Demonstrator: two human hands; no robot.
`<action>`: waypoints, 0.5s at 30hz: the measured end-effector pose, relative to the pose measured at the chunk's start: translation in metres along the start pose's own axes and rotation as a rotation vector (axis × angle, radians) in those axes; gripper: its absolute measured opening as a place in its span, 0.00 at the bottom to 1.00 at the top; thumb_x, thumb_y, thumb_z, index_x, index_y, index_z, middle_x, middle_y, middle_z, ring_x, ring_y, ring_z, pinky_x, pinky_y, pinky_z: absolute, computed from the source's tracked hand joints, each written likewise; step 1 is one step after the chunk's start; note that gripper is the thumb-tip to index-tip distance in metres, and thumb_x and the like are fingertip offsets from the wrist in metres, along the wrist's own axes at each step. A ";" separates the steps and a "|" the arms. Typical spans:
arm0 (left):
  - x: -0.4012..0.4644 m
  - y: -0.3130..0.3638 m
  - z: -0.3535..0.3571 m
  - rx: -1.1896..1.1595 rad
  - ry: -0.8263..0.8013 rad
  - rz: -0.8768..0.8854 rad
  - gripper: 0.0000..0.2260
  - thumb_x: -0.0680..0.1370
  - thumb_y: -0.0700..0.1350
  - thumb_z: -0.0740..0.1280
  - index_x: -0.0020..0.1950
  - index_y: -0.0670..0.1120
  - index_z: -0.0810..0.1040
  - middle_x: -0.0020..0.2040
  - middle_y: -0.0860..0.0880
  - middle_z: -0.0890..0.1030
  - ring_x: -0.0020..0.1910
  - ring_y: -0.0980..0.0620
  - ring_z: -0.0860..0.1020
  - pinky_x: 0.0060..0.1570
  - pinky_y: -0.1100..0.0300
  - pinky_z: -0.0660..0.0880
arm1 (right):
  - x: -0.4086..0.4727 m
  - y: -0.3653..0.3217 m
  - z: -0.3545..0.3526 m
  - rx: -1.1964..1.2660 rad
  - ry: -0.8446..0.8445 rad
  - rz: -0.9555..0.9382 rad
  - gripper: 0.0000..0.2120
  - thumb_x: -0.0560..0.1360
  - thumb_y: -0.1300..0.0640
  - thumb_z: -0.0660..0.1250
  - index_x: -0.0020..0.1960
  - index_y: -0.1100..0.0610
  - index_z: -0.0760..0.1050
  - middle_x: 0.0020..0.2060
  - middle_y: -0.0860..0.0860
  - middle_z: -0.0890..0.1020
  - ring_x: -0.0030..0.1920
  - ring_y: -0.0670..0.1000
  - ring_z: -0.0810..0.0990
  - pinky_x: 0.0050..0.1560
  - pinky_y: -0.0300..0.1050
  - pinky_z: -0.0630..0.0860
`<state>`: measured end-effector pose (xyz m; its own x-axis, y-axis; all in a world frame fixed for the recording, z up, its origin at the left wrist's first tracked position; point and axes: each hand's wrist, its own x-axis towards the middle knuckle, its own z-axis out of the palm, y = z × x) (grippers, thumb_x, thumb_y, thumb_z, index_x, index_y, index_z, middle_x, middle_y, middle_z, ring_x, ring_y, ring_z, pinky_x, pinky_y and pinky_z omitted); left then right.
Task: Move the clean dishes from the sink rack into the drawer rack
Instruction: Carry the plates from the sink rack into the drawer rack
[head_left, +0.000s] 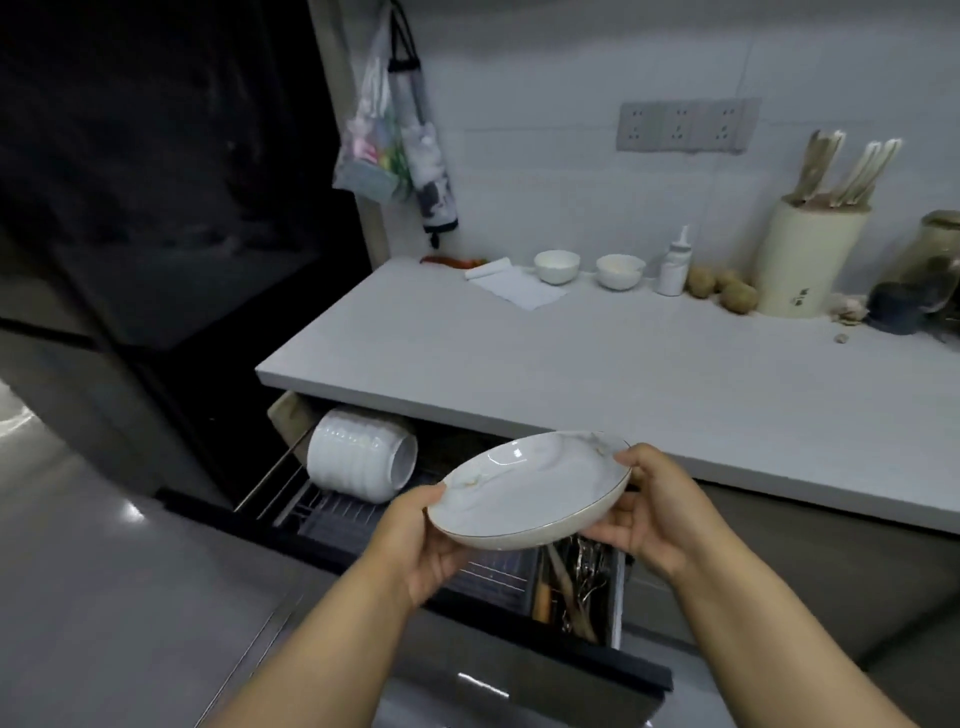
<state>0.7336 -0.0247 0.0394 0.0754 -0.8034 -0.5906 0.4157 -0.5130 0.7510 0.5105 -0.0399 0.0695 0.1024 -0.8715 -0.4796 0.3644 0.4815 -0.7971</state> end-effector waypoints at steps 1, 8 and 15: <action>0.001 0.003 -0.014 -0.005 0.034 0.006 0.13 0.80 0.44 0.60 0.56 0.37 0.79 0.41 0.41 0.84 0.34 0.45 0.83 0.27 0.57 0.79 | 0.004 0.003 0.011 -0.016 -0.013 0.012 0.11 0.76 0.56 0.59 0.54 0.62 0.73 0.40 0.61 0.78 0.32 0.57 0.82 0.31 0.49 0.81; 0.015 0.017 -0.093 0.016 0.273 0.152 0.21 0.80 0.52 0.59 0.70 0.43 0.72 0.68 0.44 0.74 0.66 0.47 0.71 0.67 0.48 0.64 | 0.050 0.032 0.068 -0.121 0.017 0.068 0.13 0.76 0.57 0.60 0.57 0.63 0.69 0.43 0.65 0.78 0.40 0.64 0.81 0.33 0.51 0.81; 0.037 0.027 -0.133 0.104 0.312 0.167 0.22 0.81 0.59 0.55 0.73 0.53 0.67 0.72 0.50 0.68 0.70 0.49 0.66 0.63 0.53 0.60 | 0.118 0.065 0.101 -0.125 0.100 0.182 0.12 0.78 0.60 0.61 0.59 0.63 0.65 0.42 0.64 0.76 0.43 0.64 0.80 0.45 0.60 0.80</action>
<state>0.8682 -0.0279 -0.0016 0.4142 -0.7562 -0.5065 0.2810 -0.4231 0.8614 0.6395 -0.1207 -0.0023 0.0611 -0.7586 -0.6487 0.2305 0.6431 -0.7303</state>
